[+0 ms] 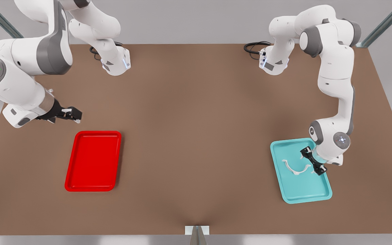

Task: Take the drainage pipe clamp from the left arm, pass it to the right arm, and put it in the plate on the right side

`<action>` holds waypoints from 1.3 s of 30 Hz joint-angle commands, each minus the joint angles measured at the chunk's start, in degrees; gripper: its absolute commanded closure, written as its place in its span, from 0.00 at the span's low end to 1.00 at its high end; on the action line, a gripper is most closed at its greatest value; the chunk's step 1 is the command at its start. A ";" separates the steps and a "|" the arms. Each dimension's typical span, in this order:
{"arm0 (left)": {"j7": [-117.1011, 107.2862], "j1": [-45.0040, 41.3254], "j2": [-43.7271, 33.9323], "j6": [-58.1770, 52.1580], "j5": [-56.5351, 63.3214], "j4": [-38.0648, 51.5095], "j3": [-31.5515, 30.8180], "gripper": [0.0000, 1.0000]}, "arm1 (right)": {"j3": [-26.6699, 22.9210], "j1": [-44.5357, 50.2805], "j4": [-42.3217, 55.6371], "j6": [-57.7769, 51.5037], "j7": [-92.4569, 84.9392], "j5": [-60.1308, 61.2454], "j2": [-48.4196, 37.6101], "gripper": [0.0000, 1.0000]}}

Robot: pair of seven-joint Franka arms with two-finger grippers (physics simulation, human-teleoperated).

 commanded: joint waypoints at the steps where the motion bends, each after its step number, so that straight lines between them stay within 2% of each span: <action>1: -13.12 -0.10 0.27 4.98 0.22 0.03 0.00 0.00 | -0.10 -0.15 0.03 -0.10 1.30 0.03 -0.06 0.00; 5: -13.12 -0.80 0.98 5.33 0.30 0.12 0.00 0.01 | -0.01 -0.15 -0.06 -0.19 1.21 0.03 -0.06 0.00; 7: -13.12 -1.24 1.77 6.12 0.30 0.03 0.00 0.06 | -0.01 -0.06 -0.14 -0.19 1.21 0.03 -0.06 0.00; 9: -13.04 -1.24 1.86 6.12 0.30 0.03 0.00 0.33 | -0.01 -0.15 -0.14 -0.19 1.13 0.03 -0.06 0.00; 11: -13.04 -1.15 1.86 6.12 0.30 0.03 0.00 0.38 | -0.01 -0.15 -0.14 -0.19 1.13 0.03 -0.06 0.00; 14: -12.95 -1.15 1.86 6.12 0.39 0.03 0.00 0.63 | -0.01 -0.24 -0.06 -0.19 1.04 0.03 -0.06 0.00; 15: -12.95 -1.15 1.86 6.12 0.31 0.03 0.00 0.68 | -0.01 -0.24 -0.06 -0.19 1.04 0.03 -0.06 0.00; 17: -12.86 -1.15 1.86 6.12 0.39 0.03 0.00 0.72 | -0.01 -0.24 -0.06 -0.10 1.04 0.03 -0.06 0.00; 18: -12.86 -1.15 1.86 6.12 0.39 0.03 0.00 0.78 | -0.01 -0.24 0.03 -0.10 1.04 0.03 -0.06 0.00; 30: -9.87 -1.24 1.15 5.16 0.39 0.30 0.00 0.79 | -0.19 -0.24 -0.06 -0.10 0.51 0.47 -0.06 0.00; 35: -10.75 -3.53 -4.47 -11.01 -0.05 4.16 -0.26 0.79 | -0.19 -0.24 -0.06 -0.10 0.42 0.47 -0.06 0.00; 39: -24.19 -11.69 -5.18 -25.51 -4.97 14.27 -0.26 0.79 | -0.28 -0.24 -0.06 -0.19 0.42 0.47 -0.06 0.00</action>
